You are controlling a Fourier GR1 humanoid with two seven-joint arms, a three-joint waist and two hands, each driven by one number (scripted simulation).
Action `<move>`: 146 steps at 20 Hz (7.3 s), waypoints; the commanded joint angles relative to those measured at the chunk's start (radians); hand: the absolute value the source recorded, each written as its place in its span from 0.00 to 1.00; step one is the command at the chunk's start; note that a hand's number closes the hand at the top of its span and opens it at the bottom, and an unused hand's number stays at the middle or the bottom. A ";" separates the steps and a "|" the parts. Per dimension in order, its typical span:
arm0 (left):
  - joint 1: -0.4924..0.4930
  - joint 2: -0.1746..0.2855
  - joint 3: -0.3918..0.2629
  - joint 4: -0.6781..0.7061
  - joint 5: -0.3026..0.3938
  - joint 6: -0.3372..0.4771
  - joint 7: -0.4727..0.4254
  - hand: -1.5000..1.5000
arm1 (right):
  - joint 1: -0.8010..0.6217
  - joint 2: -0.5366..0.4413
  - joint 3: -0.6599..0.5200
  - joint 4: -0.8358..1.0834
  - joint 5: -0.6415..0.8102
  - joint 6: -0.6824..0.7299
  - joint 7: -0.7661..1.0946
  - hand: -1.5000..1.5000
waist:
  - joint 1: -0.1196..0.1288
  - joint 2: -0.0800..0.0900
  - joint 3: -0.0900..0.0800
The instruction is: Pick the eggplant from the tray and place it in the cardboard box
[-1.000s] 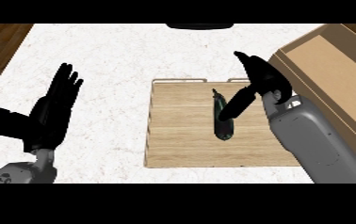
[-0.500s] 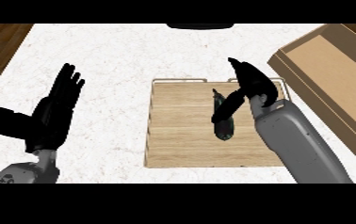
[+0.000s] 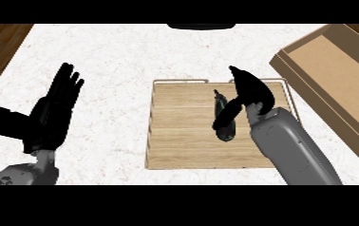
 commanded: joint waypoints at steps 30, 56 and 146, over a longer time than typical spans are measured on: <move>-0.100 -0.119 0.102 0.124 -0.109 -0.107 0.003 0.50 | 0.025 0.150 -0.123 0.166 0.191 0.080 -0.063 0.00 | -0.002 0.003 0.000; 0.011 -0.142 0.132 -0.025 -0.153 -0.092 0.059 0.50 | 0.333 -0.114 0.430 -0.561 0.528 0.058 -0.670 1.00 | -0.039 -0.015 0.001; 0.008 -0.217 0.135 -0.017 -0.218 -0.171 0.039 0.50 | -0.129 -0.705 -1.189 1.065 -0.257 0.190 -1.649 0.00 | 0.021 0.011 0.003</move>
